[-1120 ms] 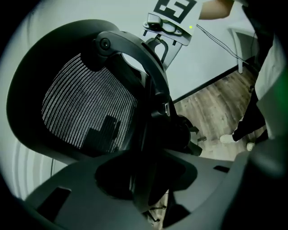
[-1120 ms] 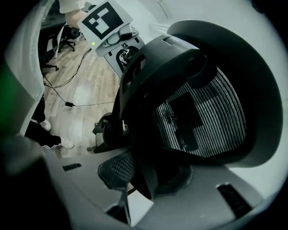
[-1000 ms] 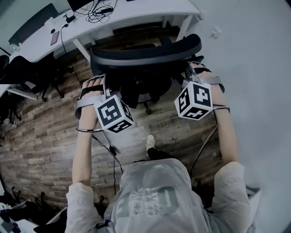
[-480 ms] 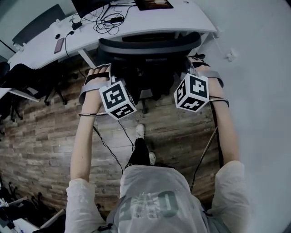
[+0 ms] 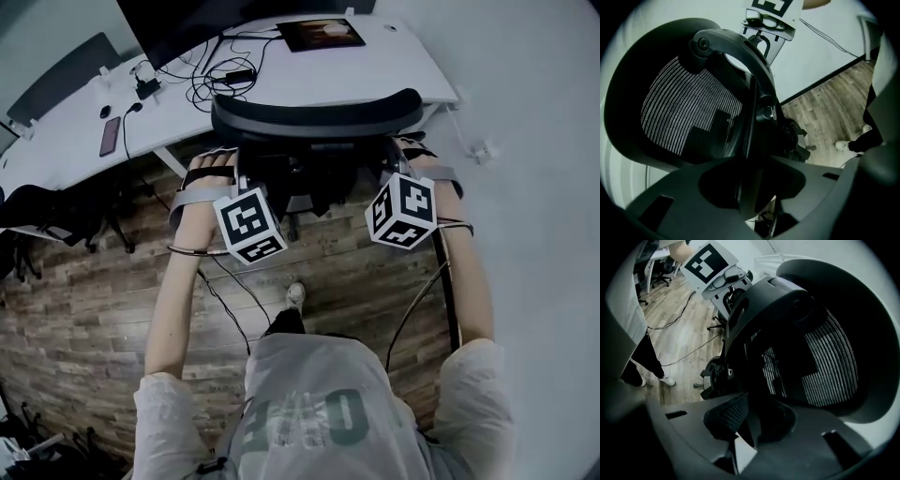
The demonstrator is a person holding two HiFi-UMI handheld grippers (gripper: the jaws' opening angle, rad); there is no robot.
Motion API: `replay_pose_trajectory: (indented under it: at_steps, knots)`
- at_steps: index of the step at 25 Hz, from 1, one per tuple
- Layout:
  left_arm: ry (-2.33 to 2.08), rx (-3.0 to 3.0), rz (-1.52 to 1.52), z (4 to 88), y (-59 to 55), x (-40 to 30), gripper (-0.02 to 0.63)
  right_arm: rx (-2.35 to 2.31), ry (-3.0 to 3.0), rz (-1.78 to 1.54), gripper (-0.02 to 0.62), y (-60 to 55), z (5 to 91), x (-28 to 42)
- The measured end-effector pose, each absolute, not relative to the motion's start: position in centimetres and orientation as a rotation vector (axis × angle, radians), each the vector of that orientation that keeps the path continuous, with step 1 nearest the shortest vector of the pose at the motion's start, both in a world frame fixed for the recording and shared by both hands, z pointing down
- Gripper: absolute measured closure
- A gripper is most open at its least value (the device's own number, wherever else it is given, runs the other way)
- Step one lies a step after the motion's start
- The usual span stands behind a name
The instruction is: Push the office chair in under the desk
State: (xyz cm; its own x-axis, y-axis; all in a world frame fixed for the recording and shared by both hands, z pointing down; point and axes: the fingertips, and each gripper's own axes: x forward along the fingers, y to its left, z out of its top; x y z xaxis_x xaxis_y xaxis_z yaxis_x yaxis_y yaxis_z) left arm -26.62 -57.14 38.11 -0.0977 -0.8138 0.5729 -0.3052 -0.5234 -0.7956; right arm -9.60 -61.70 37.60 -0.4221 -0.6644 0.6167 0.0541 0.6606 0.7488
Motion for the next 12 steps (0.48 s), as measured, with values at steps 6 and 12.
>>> replay_pose_trajectory:
  at_steps: [6,12]
  knots:
    - [1.216,-1.775,-1.649,38.0,-63.1,-28.5,0.439,0.527,-1.845,-0.838,0.535,-67.7,37.5,-11.5]
    - [1.240,-1.769,-1.670,37.8,-67.8,-29.4,0.440,0.530,-1.834,-0.841,0.534,-72.9,37.3,-12.6]
